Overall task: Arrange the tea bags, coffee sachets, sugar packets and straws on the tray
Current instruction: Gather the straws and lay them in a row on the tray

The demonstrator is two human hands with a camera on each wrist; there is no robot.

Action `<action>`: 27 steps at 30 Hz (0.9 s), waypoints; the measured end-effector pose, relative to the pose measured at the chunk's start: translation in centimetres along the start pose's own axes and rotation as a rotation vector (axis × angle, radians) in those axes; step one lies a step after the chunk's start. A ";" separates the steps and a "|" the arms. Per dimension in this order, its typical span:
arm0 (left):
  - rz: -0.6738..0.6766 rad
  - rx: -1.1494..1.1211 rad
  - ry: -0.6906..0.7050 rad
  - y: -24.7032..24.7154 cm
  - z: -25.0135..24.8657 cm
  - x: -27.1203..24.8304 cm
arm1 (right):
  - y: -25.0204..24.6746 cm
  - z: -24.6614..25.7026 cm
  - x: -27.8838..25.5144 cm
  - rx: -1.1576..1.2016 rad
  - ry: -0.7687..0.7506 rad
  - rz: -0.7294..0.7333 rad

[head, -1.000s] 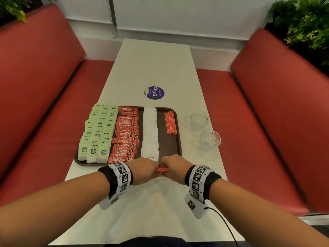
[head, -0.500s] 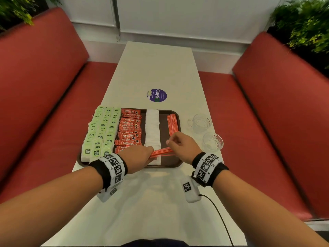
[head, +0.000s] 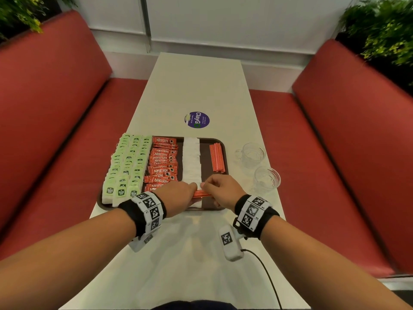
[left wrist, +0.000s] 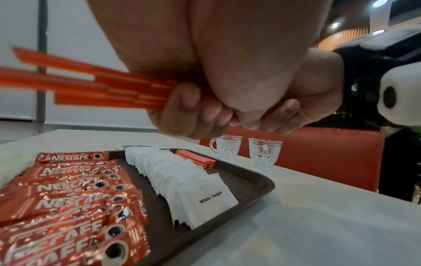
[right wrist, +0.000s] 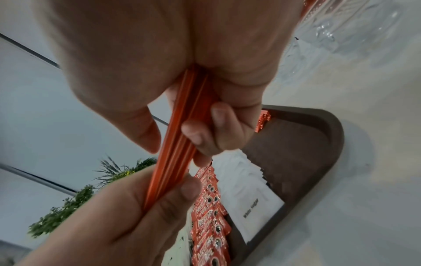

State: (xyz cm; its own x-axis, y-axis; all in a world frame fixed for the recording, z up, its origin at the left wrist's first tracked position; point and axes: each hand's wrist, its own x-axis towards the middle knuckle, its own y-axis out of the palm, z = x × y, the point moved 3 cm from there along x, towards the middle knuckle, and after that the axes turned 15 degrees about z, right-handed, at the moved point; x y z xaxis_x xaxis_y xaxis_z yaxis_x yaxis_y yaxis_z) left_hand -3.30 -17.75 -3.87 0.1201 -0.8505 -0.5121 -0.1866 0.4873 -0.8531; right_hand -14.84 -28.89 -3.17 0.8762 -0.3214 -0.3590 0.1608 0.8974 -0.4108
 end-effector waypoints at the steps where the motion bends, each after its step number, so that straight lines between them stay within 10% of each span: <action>1: 0.008 0.001 -0.003 -0.2 0.0 0.0 | 0.4 0.0 0.0 -0.018 0.005 0.034; 27: -0.149 -0.408 0.121 -3.1 0.3 -1.1 | -0.7 0.2 0.1 0.176 -0.026 0.045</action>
State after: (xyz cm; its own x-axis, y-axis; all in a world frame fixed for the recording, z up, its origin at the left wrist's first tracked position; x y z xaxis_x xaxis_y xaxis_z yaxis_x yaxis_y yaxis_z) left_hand -2.55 -18.28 -0.74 0.0645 -0.9342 -0.3509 -0.5480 0.2608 -0.7948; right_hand -14.81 -29.48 -2.74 0.8955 -0.2738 -0.3509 0.1961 0.9504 -0.2413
